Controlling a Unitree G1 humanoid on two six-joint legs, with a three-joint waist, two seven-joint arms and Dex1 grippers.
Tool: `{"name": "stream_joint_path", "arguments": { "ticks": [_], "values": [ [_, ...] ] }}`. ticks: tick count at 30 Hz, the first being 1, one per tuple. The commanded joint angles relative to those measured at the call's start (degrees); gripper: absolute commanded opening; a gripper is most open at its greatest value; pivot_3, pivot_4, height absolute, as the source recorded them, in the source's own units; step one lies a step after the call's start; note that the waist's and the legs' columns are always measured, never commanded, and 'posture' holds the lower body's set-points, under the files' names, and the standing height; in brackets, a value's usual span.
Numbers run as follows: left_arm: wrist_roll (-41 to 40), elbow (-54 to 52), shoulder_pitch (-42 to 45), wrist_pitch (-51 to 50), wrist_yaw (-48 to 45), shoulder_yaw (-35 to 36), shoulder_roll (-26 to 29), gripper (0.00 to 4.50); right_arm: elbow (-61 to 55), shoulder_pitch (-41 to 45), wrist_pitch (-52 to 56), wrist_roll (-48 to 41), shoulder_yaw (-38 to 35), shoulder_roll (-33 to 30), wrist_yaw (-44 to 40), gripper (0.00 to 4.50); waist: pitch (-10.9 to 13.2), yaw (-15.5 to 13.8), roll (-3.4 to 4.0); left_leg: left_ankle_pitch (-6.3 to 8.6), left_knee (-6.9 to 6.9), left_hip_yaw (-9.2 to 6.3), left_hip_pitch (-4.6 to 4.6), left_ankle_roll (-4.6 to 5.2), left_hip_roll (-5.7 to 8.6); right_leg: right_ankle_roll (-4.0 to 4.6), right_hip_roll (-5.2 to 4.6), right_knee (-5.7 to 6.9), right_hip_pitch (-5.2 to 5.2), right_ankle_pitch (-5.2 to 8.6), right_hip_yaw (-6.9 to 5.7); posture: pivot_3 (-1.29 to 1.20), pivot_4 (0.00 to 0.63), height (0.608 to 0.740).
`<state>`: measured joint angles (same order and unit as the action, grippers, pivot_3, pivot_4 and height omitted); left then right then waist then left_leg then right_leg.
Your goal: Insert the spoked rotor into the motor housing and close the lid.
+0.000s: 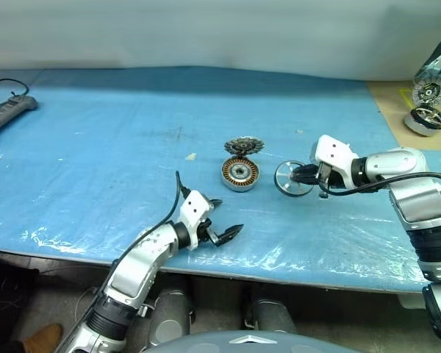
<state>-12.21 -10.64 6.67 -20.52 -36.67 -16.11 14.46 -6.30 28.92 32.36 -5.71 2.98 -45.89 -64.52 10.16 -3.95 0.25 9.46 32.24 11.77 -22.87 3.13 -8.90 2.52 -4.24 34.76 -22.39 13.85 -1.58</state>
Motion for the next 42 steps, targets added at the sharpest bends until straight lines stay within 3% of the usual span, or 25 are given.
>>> {"name": "stream_joint_path", "arguments": {
  "ticks": [1,9,20,30,42],
  "values": [
    [-0.64,-1.96,0.38,0.63,0.34,1.05,-0.04,4.5,-4.47,0.04,7.44,-7.34,-6.54,4.95,5.57,0.24,0.0,0.06,0.0,0.0,0.0,0.0,0.0,0.0,0.0,0.0,0.0,0.0,-0.02,0.0,0.0,0.0,0.15,0.74],
    [-2.06,-1.92,2.29,-0.45,0.07,4.34,1.13,4.5,-7.02,-0.59,20.63,-21.19,-14.52,18.58,16.66,0.24,-0.03,-0.06,0.08,-0.04,-0.01,0.0,-0.17,-0.08,0.02,0.0,0.0,0.05,-0.19,-0.01,-0.01,0.0,0.15,0.74],
    [-3.02,-3.62,2.48,-1.82,-1.02,4.29,2.86,4.5,1.16,-1.84,20.02,-26.1,-15.14,28.5,25.45,0.24,-0.03,-0.05,0.08,-0.1,-0.08,0.01,-0.33,-0.19,0.03,0.0,0.0,0.08,-0.39,-0.01,-0.01,0.0,0.15,0.74],
    [-3.27,-4.81,1.89,-2.41,-0.94,3.8,3.19,4.5,8.66,-0.68,15.33,-23.47,-13.77,27.61,26.92,0.24,-0.03,-0.12,0.08,-0.12,-0.07,0.01,-0.32,-0.23,0.03,0.0,0.0,0.09,-0.38,-0.01,-0.01,0.0,0.15,0.74],
    [-2.93,-4.86,1.29,-2.12,-0.66,2.83,2.8,4.5,8.73,-0.27,14.18,-24.28,-11.72,27.47,27.01,0.24,-0.03,-0.1,0.08,-0.12,-0.07,0.0,-0.32,-0.22,0.03,0.0,0.0,0.1,-0.37,-0.01,-0.01,0.0,0.15,0.74]
  ]
}}
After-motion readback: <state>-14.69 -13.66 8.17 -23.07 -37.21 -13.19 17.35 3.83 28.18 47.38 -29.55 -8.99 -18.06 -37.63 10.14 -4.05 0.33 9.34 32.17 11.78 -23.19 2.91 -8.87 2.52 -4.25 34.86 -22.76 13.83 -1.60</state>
